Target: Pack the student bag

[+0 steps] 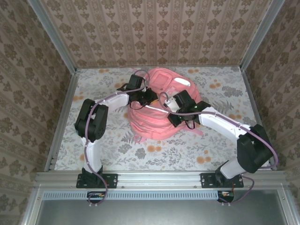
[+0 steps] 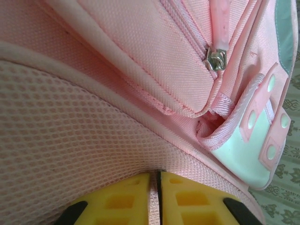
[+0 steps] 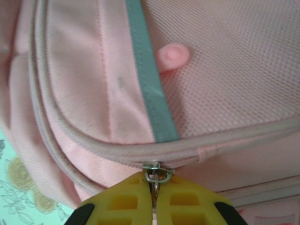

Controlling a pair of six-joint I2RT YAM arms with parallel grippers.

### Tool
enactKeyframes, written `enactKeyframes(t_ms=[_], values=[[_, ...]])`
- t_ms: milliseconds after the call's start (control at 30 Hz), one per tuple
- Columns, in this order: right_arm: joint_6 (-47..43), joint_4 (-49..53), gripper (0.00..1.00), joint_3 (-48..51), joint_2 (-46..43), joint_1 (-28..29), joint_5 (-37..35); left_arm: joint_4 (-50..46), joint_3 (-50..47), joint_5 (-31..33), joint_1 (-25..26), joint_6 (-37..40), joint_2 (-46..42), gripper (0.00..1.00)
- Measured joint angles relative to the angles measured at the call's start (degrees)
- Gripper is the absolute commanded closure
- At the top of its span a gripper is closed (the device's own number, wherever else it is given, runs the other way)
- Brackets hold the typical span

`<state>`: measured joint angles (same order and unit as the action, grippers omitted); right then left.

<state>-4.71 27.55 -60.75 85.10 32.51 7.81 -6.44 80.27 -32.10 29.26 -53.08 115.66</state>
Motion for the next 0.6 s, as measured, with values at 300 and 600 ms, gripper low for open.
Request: enactKeyframes(t_ms=[300,600], values=[[6.1,2.8,0.98,0.0,-0.7,4.3,-0.1,6.0,-2.8,-0.3,1.2,-6.0,0.2,1.0],[14.4,0.2,0.85,-1.1,1.8,8.8,1.2,8.6,-3.7,0.8,1.7,-9.3,0.2,1.0]])
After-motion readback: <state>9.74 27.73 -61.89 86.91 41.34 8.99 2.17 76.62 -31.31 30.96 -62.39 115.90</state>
